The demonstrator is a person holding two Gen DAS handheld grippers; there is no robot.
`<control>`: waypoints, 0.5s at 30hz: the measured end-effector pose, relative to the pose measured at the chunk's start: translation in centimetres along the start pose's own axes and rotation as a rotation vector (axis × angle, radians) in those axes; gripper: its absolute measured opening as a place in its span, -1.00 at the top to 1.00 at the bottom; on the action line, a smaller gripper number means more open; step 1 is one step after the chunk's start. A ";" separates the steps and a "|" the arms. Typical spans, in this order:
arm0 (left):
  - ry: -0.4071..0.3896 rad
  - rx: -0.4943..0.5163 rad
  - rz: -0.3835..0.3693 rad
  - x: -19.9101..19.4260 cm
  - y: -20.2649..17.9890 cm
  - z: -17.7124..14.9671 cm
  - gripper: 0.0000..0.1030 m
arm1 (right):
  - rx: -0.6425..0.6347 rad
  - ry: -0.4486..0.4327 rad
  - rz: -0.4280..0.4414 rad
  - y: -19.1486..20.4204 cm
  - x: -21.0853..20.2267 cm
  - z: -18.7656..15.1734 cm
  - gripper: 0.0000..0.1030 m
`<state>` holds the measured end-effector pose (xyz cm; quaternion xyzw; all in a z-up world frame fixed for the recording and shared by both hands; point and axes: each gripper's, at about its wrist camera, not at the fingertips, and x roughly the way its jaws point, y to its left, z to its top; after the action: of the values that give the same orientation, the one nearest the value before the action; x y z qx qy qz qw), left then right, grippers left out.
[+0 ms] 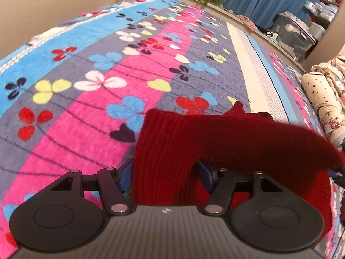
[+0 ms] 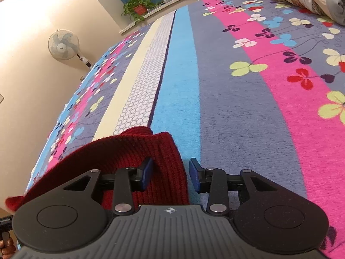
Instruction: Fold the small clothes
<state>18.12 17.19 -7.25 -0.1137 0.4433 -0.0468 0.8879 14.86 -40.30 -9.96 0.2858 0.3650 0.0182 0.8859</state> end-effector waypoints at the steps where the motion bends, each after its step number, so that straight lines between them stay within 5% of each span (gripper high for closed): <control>1: -0.012 0.005 0.009 -0.1 -0.2 0.1 -0.21 | 0.005 -0.008 0.003 -0.1 -0.1 0.1 0.23; 6: -0.051 -0.019 0.013 -0.4 0.1 0.5 0.64 | 0.026 -0.032 0.016 -0.4 -0.2 0.4 0.07; 12: -0.049 -0.017 0.011 -0.5 0.1 0.7 0.65 | 0.047 0.020 0.029 -0.7 1.0 0.1 -0.11; 15: -0.015 -0.024 -0.004 0.0 0.2 0.5 0.35 | 0.060 0.024 0.034 -0.8 1.1 0.2 -0.11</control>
<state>18.51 17.50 -6.98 -0.1257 0.4369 -0.0423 0.8897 15.60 -40.82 -11.00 0.3183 0.3710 0.0256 0.8720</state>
